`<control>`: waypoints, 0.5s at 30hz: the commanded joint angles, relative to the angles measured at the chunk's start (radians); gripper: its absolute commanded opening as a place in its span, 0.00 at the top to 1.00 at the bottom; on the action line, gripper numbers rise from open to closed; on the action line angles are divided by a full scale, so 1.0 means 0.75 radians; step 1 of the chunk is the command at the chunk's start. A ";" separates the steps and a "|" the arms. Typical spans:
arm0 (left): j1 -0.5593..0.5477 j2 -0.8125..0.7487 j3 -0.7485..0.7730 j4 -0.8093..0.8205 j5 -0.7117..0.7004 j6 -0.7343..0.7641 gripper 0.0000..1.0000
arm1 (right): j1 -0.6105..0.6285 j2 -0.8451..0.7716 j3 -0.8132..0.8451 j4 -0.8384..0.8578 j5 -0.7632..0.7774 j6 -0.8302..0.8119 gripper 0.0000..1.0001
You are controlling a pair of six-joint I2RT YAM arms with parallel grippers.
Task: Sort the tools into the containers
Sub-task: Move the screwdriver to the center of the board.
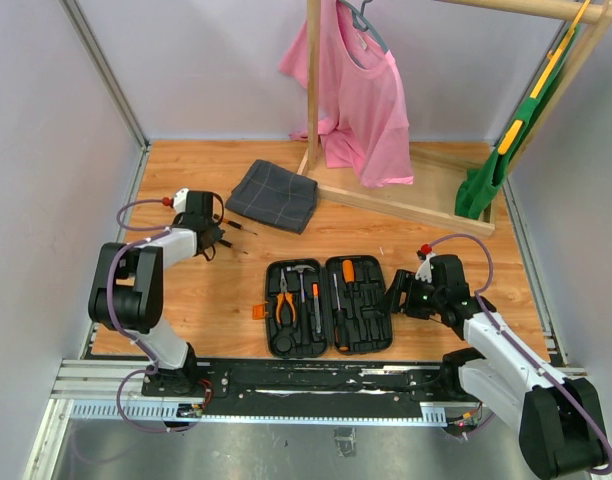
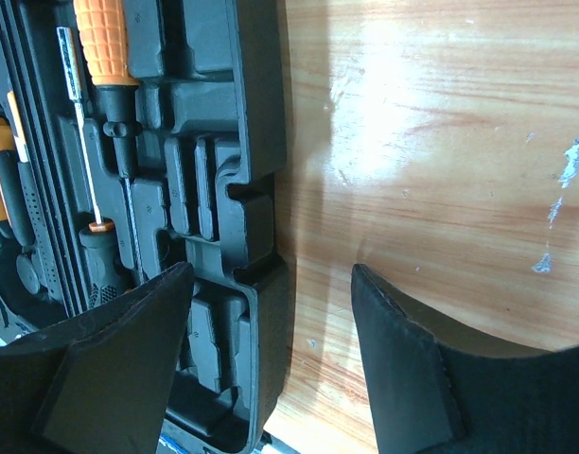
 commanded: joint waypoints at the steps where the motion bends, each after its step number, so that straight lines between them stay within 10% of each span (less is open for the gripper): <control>1: 0.011 -0.007 -0.070 -0.157 0.000 0.108 0.81 | 0.010 0.012 -0.008 0.025 -0.019 0.005 0.31; 15: 0.009 -0.032 -0.166 -0.177 0.095 0.161 0.79 | 0.010 0.034 0.004 0.037 -0.036 0.007 0.31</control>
